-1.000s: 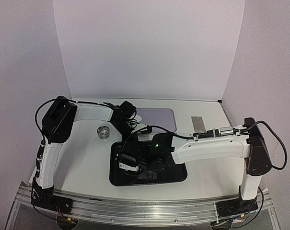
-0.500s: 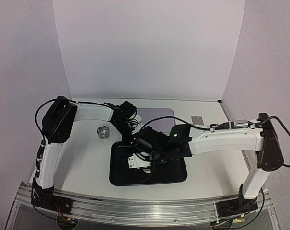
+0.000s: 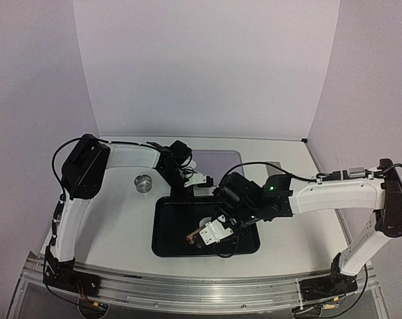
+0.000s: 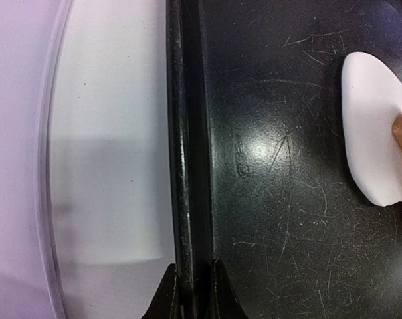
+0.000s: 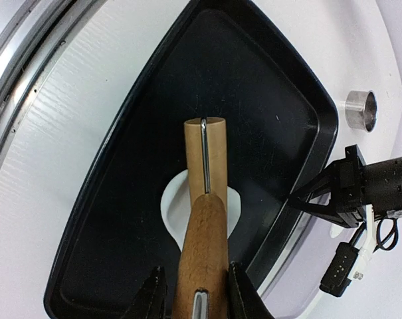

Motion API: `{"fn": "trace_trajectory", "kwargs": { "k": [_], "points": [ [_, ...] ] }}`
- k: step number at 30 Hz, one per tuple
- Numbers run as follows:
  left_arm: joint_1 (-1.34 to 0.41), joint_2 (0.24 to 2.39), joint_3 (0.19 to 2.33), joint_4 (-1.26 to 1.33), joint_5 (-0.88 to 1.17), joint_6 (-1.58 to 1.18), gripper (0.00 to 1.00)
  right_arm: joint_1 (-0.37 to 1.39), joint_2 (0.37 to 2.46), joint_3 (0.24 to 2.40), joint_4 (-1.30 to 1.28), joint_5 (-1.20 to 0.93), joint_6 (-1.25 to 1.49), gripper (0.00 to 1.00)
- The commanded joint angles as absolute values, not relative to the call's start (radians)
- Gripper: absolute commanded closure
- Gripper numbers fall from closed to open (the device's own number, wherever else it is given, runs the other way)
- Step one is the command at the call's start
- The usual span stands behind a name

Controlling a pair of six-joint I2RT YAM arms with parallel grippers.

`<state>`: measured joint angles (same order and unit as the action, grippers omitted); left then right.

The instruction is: Roll out the dumpling wrappers from the dough

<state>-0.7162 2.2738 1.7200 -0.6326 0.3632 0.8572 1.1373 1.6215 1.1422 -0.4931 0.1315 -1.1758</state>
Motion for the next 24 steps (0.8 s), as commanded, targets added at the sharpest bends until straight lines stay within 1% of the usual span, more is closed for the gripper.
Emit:
{"fn": "trace_trajectory", "kwargs": {
  "k": [1,8,11,16,19,21,24],
  "points": [
    [-0.716,2.327,1.81,-0.649,0.246,1.016,1.0,1.129,1.562,1.037,-0.495,0.098,-1.185,1.0],
    [-0.718,2.321,1.767,-0.65,0.272,1.059,1.0,1.13,1.476,0.921,-0.557,0.121,-1.207,1.0],
    [-0.721,2.325,1.776,-0.652,0.283,1.055,1.0,1.126,1.521,0.908,-0.561,0.126,-1.234,1.0],
    [-0.726,2.321,1.775,-0.654,0.287,1.055,1.0,1.126,1.625,0.953,-0.56,0.131,-1.249,1.0],
    [-0.725,2.313,1.767,-0.643,0.285,1.057,1.0,1.133,1.574,0.922,-0.574,0.158,-1.239,1.0],
    [-0.725,2.311,1.765,-0.634,0.287,1.056,1.0,1.142,1.524,0.893,-0.627,0.159,-1.22,1.0],
    [-0.725,2.311,1.763,-0.627,0.291,1.056,1.0,1.148,1.515,0.881,-0.652,0.156,-1.196,1.0]
  ]
}}
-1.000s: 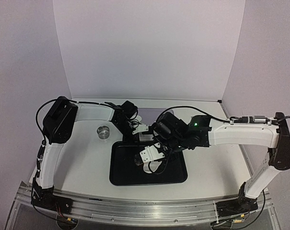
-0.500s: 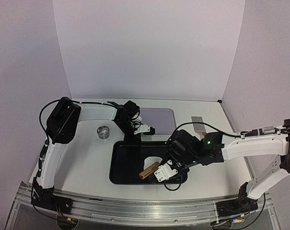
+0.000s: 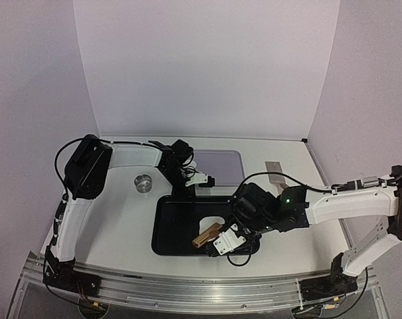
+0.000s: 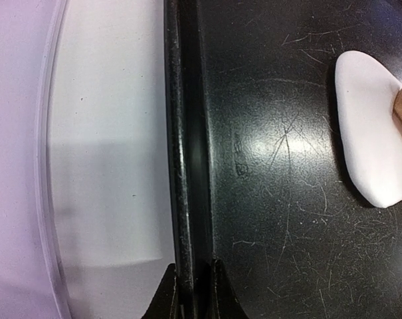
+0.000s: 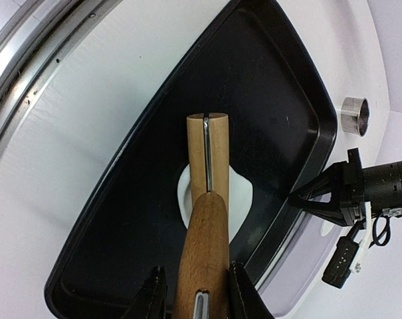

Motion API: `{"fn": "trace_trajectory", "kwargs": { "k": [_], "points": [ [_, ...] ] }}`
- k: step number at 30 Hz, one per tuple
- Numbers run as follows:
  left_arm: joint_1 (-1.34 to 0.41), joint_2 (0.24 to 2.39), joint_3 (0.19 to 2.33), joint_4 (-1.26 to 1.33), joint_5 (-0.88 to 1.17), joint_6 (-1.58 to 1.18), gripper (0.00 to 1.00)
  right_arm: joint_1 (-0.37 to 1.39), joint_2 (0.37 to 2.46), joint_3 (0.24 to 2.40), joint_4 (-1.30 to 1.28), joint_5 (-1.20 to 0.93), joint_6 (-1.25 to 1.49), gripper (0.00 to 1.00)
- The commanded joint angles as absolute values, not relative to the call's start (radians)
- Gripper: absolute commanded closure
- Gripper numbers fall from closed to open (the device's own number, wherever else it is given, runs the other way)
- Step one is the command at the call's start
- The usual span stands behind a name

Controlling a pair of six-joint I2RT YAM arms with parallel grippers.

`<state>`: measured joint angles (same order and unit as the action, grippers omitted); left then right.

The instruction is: Roll out the dumpling wrappers from the dough

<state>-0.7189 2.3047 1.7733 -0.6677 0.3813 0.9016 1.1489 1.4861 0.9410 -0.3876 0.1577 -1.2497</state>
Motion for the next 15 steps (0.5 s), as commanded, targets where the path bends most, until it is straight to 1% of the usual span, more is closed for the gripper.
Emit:
{"fn": "trace_trajectory", "kwargs": {
  "k": [1,5,7,9,13,15],
  "points": [
    [-0.725,2.312,1.763,-0.626,0.293,1.055,1.0,1.147,1.536,0.895,-0.648,0.154,-1.197,1.0],
    [-0.725,2.316,1.765,-0.626,0.296,1.055,1.0,1.148,1.641,0.977,-0.616,0.15,-1.198,1.0],
    [-0.724,2.315,1.766,-0.626,0.296,1.055,1.0,1.148,1.66,1.0,-0.607,0.15,-1.19,1.0],
    [-0.725,2.314,1.765,-0.626,0.299,1.055,1.0,1.154,1.633,0.974,-0.61,0.154,-1.171,1.0],
    [-0.724,2.308,1.753,-0.618,0.299,1.052,1.0,1.19,1.511,0.872,-0.659,0.166,-1.116,1.0],
    [-0.725,2.305,1.746,-0.611,0.299,1.051,1.0,1.196,1.489,0.848,-0.679,0.169,-1.086,1.0]
  ]
}}
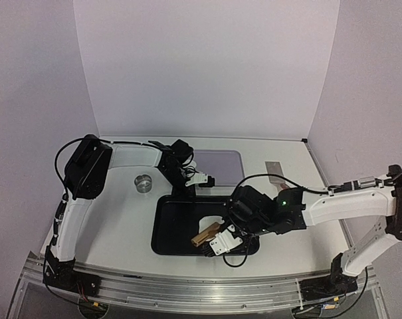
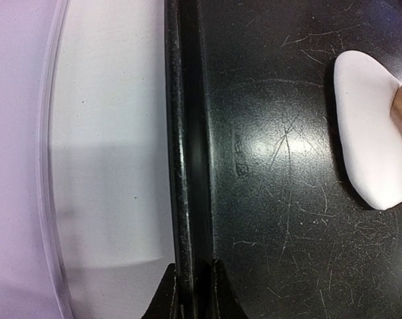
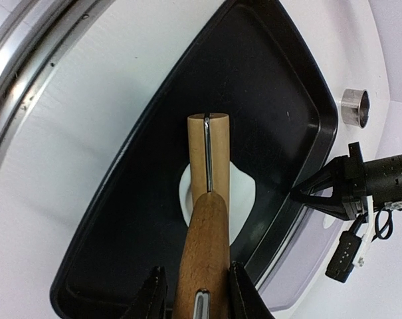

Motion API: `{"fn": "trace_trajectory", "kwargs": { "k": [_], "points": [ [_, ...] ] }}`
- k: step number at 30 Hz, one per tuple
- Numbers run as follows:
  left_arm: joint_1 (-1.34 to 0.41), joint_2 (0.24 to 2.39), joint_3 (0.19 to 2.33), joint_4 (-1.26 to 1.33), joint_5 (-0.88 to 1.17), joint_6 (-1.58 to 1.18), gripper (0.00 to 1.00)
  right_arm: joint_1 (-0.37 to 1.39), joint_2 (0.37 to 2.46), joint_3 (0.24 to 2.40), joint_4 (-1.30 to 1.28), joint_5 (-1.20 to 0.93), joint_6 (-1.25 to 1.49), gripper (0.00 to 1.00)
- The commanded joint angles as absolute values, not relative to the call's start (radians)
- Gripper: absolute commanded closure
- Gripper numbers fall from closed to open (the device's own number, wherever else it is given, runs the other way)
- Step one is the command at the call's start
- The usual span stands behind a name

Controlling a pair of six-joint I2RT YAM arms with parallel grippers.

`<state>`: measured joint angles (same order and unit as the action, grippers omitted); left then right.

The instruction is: Roll out the dumpling wrappers from the dough

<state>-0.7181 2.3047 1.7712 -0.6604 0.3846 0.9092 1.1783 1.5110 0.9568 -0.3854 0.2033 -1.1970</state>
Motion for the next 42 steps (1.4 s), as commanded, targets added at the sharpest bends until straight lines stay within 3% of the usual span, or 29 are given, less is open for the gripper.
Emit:
{"fn": "trace_trajectory", "kwargs": {
  "k": [1,10,19,28,33,37,42],
  "points": [
    [-0.725,2.306,1.746,-0.61,0.3,1.052,1.0,1.197,1.491,0.845,-0.68,0.172,-1.083,1.0],
    [-0.724,2.311,1.768,-0.623,0.299,1.052,1.0,1.192,1.661,0.973,-0.606,0.185,-1.113,1.0],
    [-0.724,2.299,1.757,-0.616,0.301,1.049,1.0,1.264,1.494,0.82,-0.717,0.194,-0.975,1.0],
    [-0.726,2.307,1.779,-0.63,0.301,1.046,1.0,1.241,1.596,0.919,-0.658,0.237,-1.003,1.0],
    [-0.726,2.304,1.777,-0.628,0.296,1.051,1.0,1.243,1.42,0.89,-0.731,0.247,-0.984,1.0],
    [-0.726,2.31,1.79,-0.624,0.298,1.048,1.0,1.234,1.323,0.969,-0.787,0.33,-1.024,1.0],
    [-0.731,2.32,1.808,-0.63,0.302,1.042,1.0,1.155,1.415,1.153,-0.64,0.31,-1.036,1.0]
  ]
}}
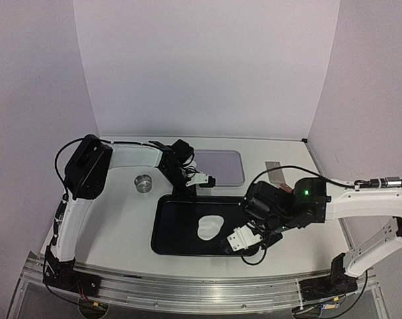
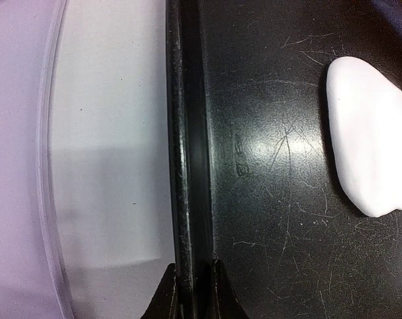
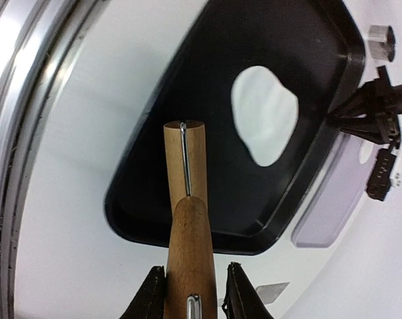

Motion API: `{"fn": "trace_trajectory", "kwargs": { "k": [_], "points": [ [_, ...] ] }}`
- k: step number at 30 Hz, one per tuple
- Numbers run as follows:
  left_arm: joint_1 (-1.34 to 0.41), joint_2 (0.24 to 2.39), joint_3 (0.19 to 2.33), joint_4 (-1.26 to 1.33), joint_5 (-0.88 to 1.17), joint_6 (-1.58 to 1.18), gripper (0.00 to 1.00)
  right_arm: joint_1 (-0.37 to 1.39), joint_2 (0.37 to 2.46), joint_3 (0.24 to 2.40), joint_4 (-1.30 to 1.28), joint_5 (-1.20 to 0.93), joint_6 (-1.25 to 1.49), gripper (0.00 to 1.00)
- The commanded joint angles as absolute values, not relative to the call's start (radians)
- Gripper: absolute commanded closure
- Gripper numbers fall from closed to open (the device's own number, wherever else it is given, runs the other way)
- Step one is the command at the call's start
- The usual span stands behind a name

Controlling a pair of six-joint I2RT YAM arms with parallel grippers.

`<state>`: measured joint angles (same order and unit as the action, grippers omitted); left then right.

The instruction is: Roll out the dumpling wrappers from the dough

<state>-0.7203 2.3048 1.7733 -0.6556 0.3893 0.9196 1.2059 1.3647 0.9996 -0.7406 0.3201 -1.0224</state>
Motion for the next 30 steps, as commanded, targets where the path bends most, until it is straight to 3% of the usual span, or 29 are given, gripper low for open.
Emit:
{"fn": "trace_trajectory", "kwargs": {
  "k": [1,11,21,30],
  "points": [
    [-0.734,2.32,1.808,-0.631,0.302,1.042,1.0,1.14,1.437,1.174,-0.591,0.283,-1.056,1.0],
    [-0.735,2.304,1.785,-0.623,0.293,1.04,1.0,1.091,1.641,1.18,-0.426,0.184,-1.168,1.0],
    [-0.736,2.31,1.786,-0.615,0.295,1.046,1.0,1.14,1.541,0.949,-0.568,0.194,-1.203,1.0],
    [-0.736,2.32,1.801,-0.624,0.298,1.045,1.0,1.14,1.696,1.011,-0.577,0.194,-1.207,1.0]
  ]
}}
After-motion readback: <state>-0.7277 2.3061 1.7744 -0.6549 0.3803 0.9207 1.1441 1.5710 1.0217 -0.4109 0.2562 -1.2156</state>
